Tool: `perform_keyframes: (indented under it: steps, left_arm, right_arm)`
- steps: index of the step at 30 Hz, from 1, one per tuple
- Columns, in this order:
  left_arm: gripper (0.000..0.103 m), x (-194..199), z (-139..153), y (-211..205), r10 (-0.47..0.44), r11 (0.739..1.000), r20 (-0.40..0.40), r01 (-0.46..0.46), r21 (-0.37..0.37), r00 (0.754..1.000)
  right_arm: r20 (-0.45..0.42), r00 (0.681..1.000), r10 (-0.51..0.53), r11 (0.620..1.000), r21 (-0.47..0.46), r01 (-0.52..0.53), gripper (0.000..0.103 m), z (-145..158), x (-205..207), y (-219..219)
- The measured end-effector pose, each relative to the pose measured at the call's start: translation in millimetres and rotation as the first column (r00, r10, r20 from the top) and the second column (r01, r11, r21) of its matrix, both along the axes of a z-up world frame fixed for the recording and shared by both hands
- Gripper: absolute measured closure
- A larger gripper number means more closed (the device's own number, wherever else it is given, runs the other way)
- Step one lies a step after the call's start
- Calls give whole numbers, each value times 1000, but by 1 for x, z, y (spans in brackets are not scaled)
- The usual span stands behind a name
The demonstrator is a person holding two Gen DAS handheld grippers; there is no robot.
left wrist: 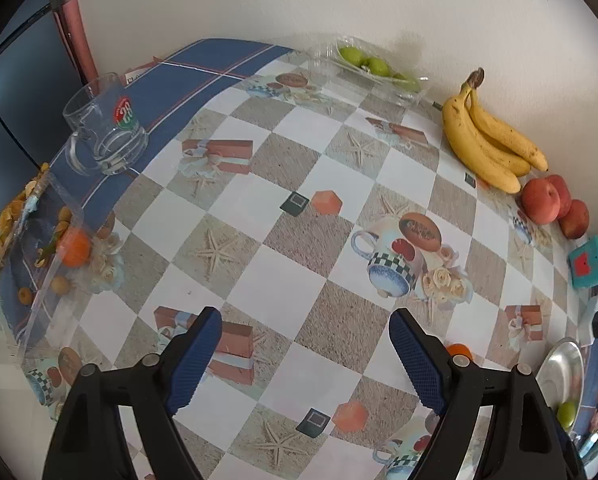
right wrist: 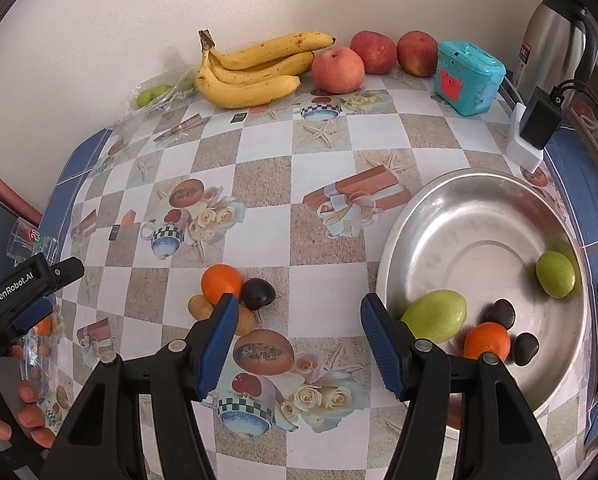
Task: Organize fruits
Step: 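Withdraw both tools from the bowl toward the remaining fruit, then close the right tool on a brown kiwi while the left tool closes on the other kiwi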
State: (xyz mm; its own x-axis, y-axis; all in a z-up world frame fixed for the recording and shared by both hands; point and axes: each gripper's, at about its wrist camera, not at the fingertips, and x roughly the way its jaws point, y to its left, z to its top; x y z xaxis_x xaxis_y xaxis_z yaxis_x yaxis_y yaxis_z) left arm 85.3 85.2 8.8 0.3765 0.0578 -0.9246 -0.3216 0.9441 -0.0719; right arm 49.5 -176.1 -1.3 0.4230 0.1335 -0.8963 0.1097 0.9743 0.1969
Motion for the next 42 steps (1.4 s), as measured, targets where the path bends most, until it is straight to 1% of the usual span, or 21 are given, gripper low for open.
perform_keyframes:
  steps: [4,5,6,7,8,14,19,23,27,33,38,42]
  left_arm:
    - [15,1,-6,-6,-11,1000,-17,11,8,1000]
    - [10,1,-7,-8,-14,1000,-19,14,9,1000]
    - [2,1,-8,-9,-17,1000,-20,17,10,1000]
    - [0,1,-9,-11,-20,1000,-20,20,11,1000]
    - [0,1,-11,-13,-26,1000,-21,26,14,999]
    - [0,4,-22,-22,-48,999,-51,48,-3,998]
    - [0,5,-32,-29,-63,998,-75,62,-19,995]
    - [0,7,-42,-36,-82,997,-101,82,-3,991]
    - [0,7,-51,-41,-94,995,-124,91,-33,988]
    - [0,9,-61,-49,-117,993,-158,115,-18,981]
    - [0,12,-64,-49,-111,994,-164,110,-18,980]
    - [0,12,-65,-45,-93,995,-163,88,-37,982]
  right_arm:
    - [-3,1000,2,1000,5,-2,38,-4,2,0]
    - [-4,1000,2,1000,7,-2,38,-5,3,0]
    - [-8,1000,3,1000,10,-3,38,-7,3,0]
    - [-11,1000,4,1000,10,-4,35,-8,4,0]
    - [-17,1000,5,1000,10,-5,33,-10,5,0]
    - [-43,999,20,1000,8,-20,33,-20,7,4]
    - [-51,998,44,999,27,-42,33,-25,9,10]
    - [-60,996,62,997,44,-60,33,-29,11,17]
    - [-78,994,73,996,53,-69,33,-38,13,23]
    - [-103,992,75,996,55,-69,33,-51,15,27]
    - [-114,991,71,996,63,-64,33,-57,17,29]
    - [-110,991,80,995,67,-73,33,-59,18,35]
